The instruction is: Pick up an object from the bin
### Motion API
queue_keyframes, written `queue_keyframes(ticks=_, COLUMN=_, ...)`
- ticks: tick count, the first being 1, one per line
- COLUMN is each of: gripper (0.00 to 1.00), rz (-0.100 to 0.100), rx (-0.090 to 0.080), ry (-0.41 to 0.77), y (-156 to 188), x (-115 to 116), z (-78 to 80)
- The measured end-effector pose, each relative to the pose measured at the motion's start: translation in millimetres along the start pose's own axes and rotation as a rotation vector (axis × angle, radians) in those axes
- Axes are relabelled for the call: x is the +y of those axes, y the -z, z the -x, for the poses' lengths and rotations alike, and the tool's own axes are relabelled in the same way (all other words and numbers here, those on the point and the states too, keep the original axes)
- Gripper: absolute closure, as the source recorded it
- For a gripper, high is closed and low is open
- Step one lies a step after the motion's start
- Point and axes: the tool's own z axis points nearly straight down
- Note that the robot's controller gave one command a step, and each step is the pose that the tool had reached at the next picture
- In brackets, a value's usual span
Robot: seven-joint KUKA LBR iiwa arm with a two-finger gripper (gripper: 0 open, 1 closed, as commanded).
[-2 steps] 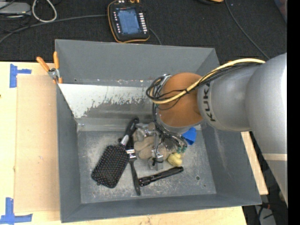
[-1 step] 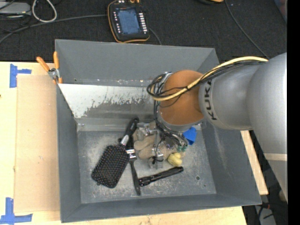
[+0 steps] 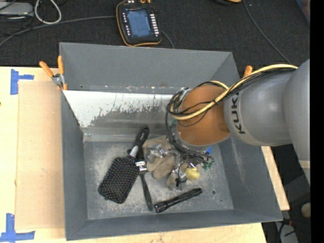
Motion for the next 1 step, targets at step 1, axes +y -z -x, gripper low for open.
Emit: queue_keyframes(ticks=1, gripper=1.0, rz=0.006, rx=0.007, ry=-0.286, y=-3.3, x=-8.2, z=26.8)
